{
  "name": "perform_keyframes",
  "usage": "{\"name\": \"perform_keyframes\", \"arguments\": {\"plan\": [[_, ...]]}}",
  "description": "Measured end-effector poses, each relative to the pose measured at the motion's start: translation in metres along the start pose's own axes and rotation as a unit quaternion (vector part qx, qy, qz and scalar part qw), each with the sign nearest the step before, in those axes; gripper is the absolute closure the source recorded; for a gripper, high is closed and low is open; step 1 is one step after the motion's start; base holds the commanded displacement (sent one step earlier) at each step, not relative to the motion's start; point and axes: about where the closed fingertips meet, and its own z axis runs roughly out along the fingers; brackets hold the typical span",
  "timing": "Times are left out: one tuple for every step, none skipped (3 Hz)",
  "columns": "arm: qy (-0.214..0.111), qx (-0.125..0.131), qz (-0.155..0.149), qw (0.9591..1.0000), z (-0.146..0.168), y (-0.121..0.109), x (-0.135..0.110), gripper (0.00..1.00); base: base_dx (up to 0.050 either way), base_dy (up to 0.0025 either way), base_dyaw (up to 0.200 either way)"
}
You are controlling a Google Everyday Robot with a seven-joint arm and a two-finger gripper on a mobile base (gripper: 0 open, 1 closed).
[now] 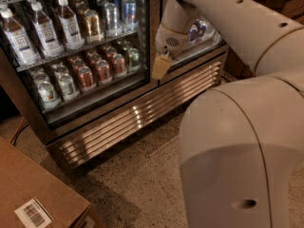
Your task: Close left fridge door
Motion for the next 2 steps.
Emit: {"name": "perform_keyframes", "arguments": {"plan": [[0.0, 0.0, 0.0, 1.0, 0.0, 0.0, 0.0, 0.36, 0.0, 0.0, 0.0], [0.0, 0.0, 0.0, 1.0, 0.0, 0.0, 0.0, 0.12, 0.0, 0.0, 0.0]]}}
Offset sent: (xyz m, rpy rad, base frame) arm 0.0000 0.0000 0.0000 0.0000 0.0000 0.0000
